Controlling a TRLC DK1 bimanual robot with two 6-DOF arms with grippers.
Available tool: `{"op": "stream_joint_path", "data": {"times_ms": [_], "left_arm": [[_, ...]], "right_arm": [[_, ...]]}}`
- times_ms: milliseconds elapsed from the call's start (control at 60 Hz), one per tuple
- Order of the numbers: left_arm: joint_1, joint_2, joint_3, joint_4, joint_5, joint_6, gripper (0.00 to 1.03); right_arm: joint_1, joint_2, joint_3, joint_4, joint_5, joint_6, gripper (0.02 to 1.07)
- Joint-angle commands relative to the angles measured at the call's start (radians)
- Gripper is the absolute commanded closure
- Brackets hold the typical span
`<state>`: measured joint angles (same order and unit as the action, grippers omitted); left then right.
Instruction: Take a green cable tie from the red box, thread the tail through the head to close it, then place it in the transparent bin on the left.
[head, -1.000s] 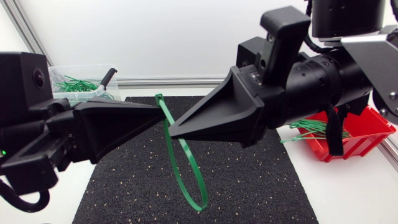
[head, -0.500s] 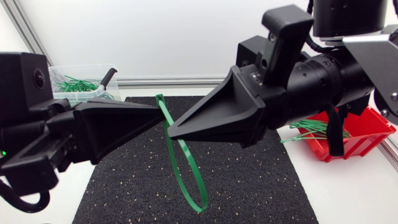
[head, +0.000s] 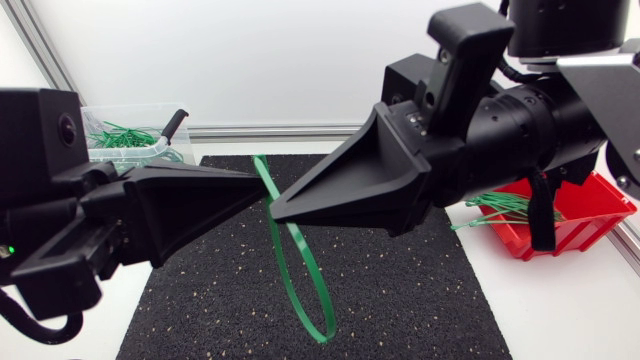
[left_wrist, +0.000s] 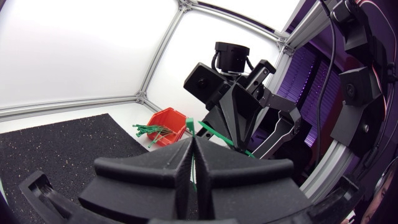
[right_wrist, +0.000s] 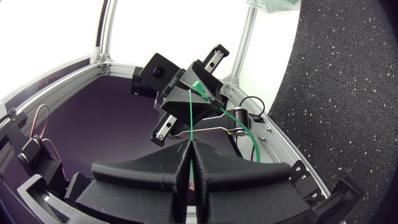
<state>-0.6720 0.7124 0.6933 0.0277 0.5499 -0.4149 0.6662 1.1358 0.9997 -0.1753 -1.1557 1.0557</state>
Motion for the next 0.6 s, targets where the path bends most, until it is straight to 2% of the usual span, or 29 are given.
{"op": "stream_joint_path", "data": {"times_ms": [0,583], "left_arm": [[-0.009,-0.001,-0.017,0.015,-0.004,0.016,1.00],[-0.009,-0.014,-0.017,0.009,-0.008,0.018,1.00]], "right_arm": [[-0.002,-0.001,-0.024,0.014,-0.002,0.035,1.01],[-0.019,0.013,-0.035,0.022,0.001,0.035,1.01]]}}
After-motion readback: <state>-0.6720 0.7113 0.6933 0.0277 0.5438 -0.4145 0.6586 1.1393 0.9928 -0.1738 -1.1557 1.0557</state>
